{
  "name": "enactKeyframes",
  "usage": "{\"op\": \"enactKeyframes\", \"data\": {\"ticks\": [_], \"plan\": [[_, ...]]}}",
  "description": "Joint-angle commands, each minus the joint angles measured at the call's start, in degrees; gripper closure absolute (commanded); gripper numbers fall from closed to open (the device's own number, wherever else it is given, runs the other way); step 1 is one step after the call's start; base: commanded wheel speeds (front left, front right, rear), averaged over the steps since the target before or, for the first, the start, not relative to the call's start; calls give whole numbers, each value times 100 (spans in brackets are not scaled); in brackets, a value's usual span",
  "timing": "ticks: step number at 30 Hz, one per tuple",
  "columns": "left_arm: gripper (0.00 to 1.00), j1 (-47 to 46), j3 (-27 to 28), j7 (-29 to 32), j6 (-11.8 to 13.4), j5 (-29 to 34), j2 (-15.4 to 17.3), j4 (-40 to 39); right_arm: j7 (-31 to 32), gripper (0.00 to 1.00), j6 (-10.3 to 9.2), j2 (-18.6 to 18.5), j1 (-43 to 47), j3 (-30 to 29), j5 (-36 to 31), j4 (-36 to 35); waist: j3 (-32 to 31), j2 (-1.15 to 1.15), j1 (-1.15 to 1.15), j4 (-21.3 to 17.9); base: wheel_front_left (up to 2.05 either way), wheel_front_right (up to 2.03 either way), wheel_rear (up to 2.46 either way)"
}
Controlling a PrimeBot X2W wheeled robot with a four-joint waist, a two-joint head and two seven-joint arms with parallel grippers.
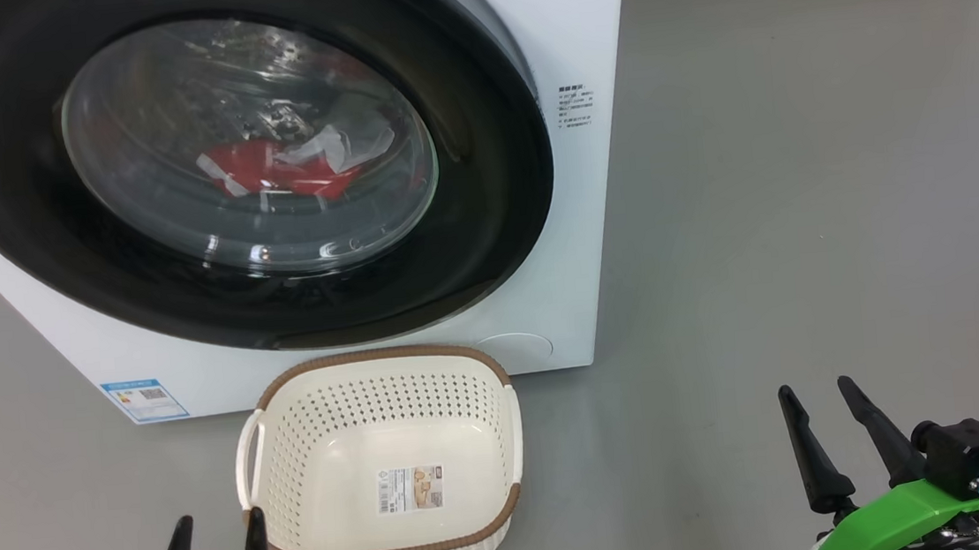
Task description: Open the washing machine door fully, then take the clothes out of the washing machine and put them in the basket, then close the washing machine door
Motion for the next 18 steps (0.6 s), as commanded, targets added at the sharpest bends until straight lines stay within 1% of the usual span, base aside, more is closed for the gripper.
{"op": "enactKeyframes", "data": {"ticks": [1,6,18], "plan": [[0,-2,187,-106,-34,204,55,-126,-117,0,43,-24,-147,88,-200,-109,2,0,0,1,0,0,0],[0,14,207,-170,-55,407,57,-94,-183,0,45,-9,-96,38,-415,-102,6,0,0,-3,0,0,0],[0,3,258,-170,-100,288,57,5,-183,0,45,21,37,-54,-330,-72,15,0,0,-31,0,0,0]]}}
